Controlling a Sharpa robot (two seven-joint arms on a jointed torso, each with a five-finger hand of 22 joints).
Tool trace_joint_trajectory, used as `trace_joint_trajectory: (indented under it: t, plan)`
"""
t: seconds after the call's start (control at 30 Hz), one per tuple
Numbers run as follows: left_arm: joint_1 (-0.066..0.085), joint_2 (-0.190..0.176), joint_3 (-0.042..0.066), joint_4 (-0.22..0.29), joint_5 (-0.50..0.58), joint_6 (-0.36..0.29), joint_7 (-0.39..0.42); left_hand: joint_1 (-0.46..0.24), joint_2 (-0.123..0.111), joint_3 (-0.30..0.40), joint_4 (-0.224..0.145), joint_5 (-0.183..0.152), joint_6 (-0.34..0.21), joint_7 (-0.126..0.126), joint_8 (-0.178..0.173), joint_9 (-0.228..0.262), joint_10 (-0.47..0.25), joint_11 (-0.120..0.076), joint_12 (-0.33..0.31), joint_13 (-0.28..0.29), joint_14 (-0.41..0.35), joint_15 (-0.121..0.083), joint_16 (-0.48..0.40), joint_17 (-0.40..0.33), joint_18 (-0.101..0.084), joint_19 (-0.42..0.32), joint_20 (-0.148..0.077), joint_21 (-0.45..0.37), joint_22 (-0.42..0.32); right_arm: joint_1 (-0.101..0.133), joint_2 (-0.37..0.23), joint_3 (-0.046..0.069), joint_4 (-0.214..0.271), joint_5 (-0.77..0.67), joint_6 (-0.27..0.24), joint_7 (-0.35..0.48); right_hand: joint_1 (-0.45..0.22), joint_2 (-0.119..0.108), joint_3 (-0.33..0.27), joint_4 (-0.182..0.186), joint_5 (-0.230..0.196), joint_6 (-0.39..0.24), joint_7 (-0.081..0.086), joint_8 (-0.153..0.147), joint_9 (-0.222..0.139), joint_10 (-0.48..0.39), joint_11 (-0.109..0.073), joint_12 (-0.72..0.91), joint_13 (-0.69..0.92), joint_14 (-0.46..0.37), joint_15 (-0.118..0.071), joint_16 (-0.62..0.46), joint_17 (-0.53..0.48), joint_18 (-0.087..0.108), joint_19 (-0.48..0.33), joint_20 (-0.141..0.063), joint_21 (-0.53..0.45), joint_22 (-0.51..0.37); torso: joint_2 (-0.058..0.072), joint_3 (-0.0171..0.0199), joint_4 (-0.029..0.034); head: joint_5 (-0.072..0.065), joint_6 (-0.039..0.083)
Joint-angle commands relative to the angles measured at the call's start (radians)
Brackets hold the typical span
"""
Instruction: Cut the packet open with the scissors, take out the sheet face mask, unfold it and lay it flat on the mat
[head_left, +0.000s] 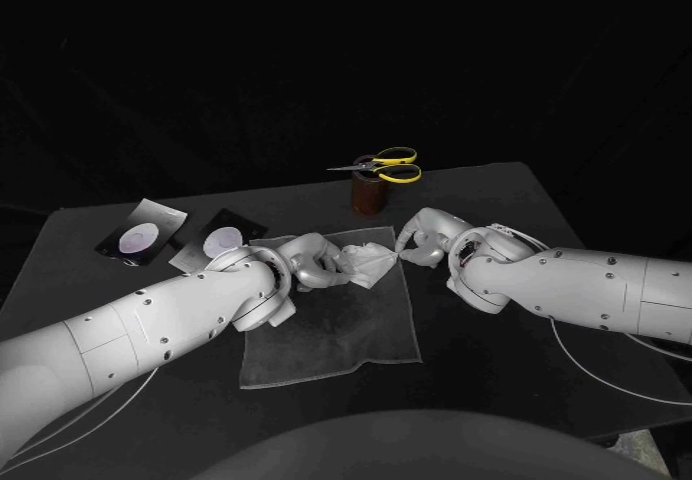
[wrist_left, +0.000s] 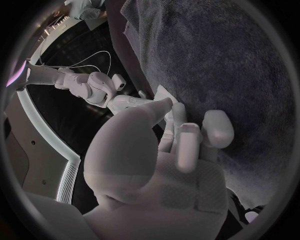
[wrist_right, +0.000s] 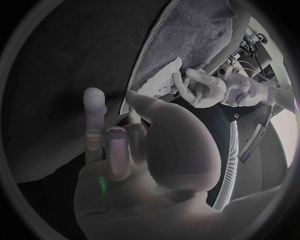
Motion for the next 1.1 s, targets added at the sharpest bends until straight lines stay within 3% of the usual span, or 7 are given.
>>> trace_joint_trajectory:
  t: [0.03,0.3,0.37,0.6,0.83,1.1]
  plan:
    - [-0.001,0.0,0.001,0.004,0.017,-0.028,0.048,-0.011,0.0,0.004,-0.003,0.002,0.008,-0.001,0.003,0.001,0.001,-0.008,0.006,0.001,0.02,-0.001,0.006,0.057,-0.02,0.006,-0.001,0.004,0.003,0.001,0.0,0.001,0.001,0.01,0.016,0.016,-0.012,-0.001,0.006,-0.001,0.001,0.001,0.004,0.003,0.021,0.075,0.004,0.002,0.174,0.091,0.0,0.007,0.21,0.0,0.007,-0.001,-0.002,0.0,0.0,-0.0004,0.0004,0.0,0.0]
    - [-0.002,-0.003,0.001,0.015,0.08,-0.099,0.157,-0.009,-0.002,0.009,-0.008,0.002,0.01,0.001,0.002,-0.002,-0.012,-0.005,-0.008,-0.005,0.007,0.0,-0.001,0.03,-0.015,-0.011,-0.001,-0.008,-0.023,0.001,0.0,0.001,0.01,0.041,0.019,0.038,-0.014,-0.002,0.008,-0.003,0.0,0.0,0.004,0.004,0.022,0.074,0.005,-0.001,0.172,0.091,0.0,0.007,0.21,0.0,0.007,-0.001,-0.003,0.0,0.001,-0.0003,-0.0006,0.001,0.0]
    - [-0.003,-0.006,0.001,0.02,0.105,-0.123,0.19,-0.008,0.0,0.016,-0.011,0.002,0.013,0.003,0.004,-0.003,-0.024,-0.003,-0.027,-0.015,-0.014,0.002,-0.013,-0.011,-0.008,-0.037,0.0,-0.028,-0.06,0.001,-0.002,0.001,0.015,0.072,0.011,0.054,-0.015,-0.001,0.012,-0.005,0.0,0.0,0.004,0.005,0.024,0.075,0.004,0.001,0.174,0.092,0.0,0.008,0.213,0.0,0.007,-0.001,0.001,0.002,0.001,-0.0001,-0.0005,0.001,0.0]
    - [-0.005,-0.026,0.005,0.05,0.169,-0.166,0.256,-0.01,0.005,0.022,-0.012,0.002,0.018,0.006,0.01,-0.003,-0.027,0.0,-0.042,-0.024,-0.033,0.005,-0.025,-0.046,-0.002,-0.058,0.002,-0.045,-0.09,0.001,-0.023,0.001,0.057,0.218,-0.012,0.136,-0.02,0.004,0.02,-0.007,0.0,0.001,0.004,0.008,0.028,0.076,0.004,0.006,0.178,0.094,0.0,0.011,0.222,-0.002,0.01,-0.002,0.009,0.006,-0.001,0.0002,-0.0014,0.0,0.0]
    - [-0.005,-0.053,0.012,0.075,0.226,-0.146,0.24,-0.014,0.01,0.023,-0.01,0.002,0.028,0.004,0.019,0.0,-0.021,0.0,-0.046,-0.027,-0.03,0.005,-0.025,-0.041,-0.004,-0.052,0.003,-0.043,-0.082,0.01,-0.057,0.004,0.116,0.328,-0.011,0.185,-0.023,0.007,0.022,-0.007,0.0,0.001,0.004,0.009,0.029,0.077,0.004,0.008,0.179,0.094,0.0,0.012,0.225,-0.002,0.01,-0.002,0.009,0.007,-0.002,-0.0004,0.0006,-0.002,0.0]
    - [-0.005,-0.049,0.013,0.063,0.307,-0.107,0.161,-0.031,0.012,0.013,0.001,0.002,0.032,0.002,0.027,0.001,-0.004,-0.002,-0.047,-0.031,-0.023,0.003,-0.023,-0.032,-0.007,-0.038,0.002,-0.036,-0.066,0.022,-0.086,0.007,0.179,0.416,-0.011,0.217,-0.024,0.009,0.023,-0.008,0.0,0.0,0.004,0.01,0.03,0.077,0.004,0.008,0.18,0.094,0.0,0.012,0.225,-0.001,0.009,-0.002,0.008,0.007,-0.001,-0.0012,-0.0006,0.003,0.0]
